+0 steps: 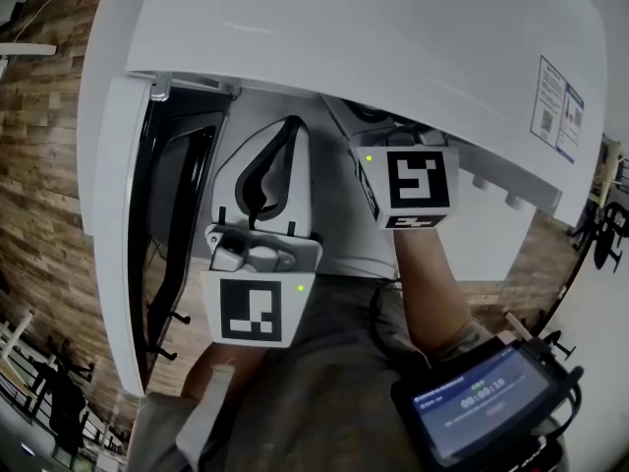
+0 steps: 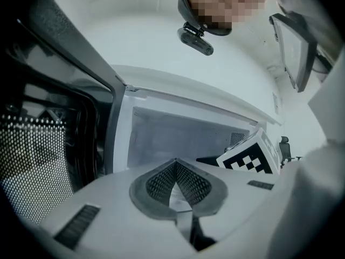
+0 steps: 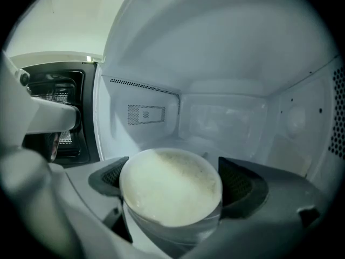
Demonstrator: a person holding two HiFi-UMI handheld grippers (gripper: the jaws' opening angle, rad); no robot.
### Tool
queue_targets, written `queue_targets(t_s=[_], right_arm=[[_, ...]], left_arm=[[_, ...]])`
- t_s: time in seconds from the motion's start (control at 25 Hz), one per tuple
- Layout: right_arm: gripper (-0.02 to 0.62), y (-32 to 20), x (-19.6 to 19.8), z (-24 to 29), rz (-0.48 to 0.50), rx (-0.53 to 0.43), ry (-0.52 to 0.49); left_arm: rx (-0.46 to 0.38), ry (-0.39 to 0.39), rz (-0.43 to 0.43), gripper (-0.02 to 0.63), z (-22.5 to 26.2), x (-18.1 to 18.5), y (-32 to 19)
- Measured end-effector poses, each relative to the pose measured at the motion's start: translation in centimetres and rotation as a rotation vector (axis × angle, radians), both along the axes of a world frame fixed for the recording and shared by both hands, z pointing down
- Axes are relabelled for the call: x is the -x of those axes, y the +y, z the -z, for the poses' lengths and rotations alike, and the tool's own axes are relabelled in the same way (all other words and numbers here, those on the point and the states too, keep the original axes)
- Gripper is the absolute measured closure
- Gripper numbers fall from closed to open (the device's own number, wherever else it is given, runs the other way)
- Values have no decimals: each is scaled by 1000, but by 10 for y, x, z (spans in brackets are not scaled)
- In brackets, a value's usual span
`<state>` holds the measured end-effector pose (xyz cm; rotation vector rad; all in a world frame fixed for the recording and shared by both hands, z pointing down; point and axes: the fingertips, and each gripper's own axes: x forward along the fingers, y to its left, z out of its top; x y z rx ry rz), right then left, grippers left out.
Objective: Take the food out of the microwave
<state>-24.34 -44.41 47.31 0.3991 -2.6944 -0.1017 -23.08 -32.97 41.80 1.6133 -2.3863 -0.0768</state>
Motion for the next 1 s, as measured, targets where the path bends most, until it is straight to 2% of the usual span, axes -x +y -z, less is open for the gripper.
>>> queue_targets(t_s=[0.24, 0.6, 1.0], right_arm=[[69, 10, -14, 5, 4, 7, -30], [69, 38, -37, 20, 72, -34, -67], [69, 78, -97, 18, 128, -43, -58]], left_arm=[[-6, -27, 9, 600, 7, -7, 4], [-16, -68, 50, 600, 15, -17, 16], [-40, -112, 74, 600, 25, -54, 38]])
